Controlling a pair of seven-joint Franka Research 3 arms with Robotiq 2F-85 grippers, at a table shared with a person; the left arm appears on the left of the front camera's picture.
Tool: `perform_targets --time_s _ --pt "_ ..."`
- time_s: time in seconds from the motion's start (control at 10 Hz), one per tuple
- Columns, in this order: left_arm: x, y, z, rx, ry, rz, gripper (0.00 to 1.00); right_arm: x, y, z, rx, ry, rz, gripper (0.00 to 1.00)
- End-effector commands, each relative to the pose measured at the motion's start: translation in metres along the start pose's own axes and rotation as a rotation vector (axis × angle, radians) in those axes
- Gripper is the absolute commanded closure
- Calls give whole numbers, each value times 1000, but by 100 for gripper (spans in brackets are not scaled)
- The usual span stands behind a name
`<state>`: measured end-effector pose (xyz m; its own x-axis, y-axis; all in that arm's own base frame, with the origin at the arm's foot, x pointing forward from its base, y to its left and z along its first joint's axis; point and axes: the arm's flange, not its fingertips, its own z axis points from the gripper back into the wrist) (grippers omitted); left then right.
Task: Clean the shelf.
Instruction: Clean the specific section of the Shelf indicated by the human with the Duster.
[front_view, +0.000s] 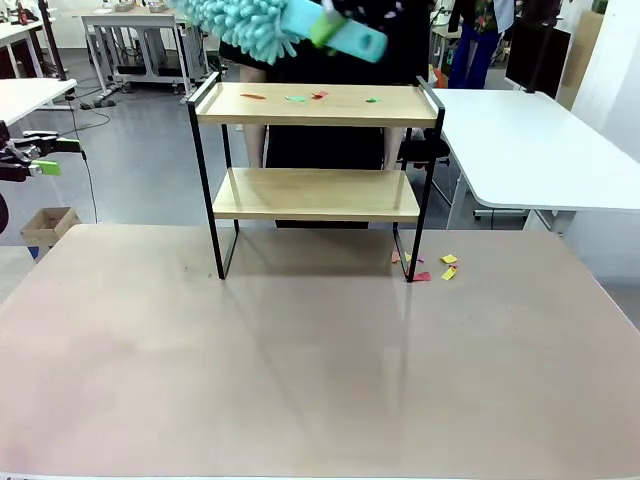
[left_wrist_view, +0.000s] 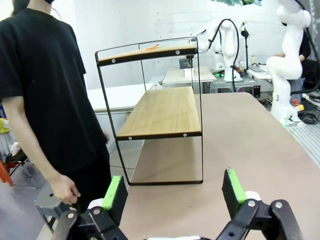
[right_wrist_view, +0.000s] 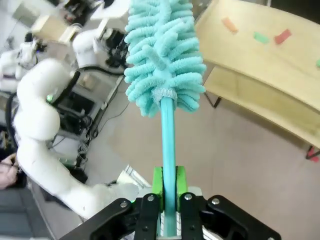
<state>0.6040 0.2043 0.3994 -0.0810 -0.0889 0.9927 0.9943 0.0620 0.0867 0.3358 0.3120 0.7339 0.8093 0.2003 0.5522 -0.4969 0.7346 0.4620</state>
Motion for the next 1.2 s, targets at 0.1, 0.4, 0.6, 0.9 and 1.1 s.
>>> perform_targets --time_s 0.1,0.4,0.6,0.9,1.1 --pt "2 -1 -1 -2 -3 -16 0 0 0 0 0 0 0 87" --pt "2 -1 -1 -2 -3 -16 0 0 0 0 0 0 0 87" --pt "2 -1 -1 -2 -3 -16 0 0 0 0 0 0 0 87" --pt "2 -1 -1 -2 -3 -16 0 53 45 -29 -269 -76 -193 87" --pt "2 -1 -1 -2 -3 -16 0 74 65 -54 -304 -54 -239 87"
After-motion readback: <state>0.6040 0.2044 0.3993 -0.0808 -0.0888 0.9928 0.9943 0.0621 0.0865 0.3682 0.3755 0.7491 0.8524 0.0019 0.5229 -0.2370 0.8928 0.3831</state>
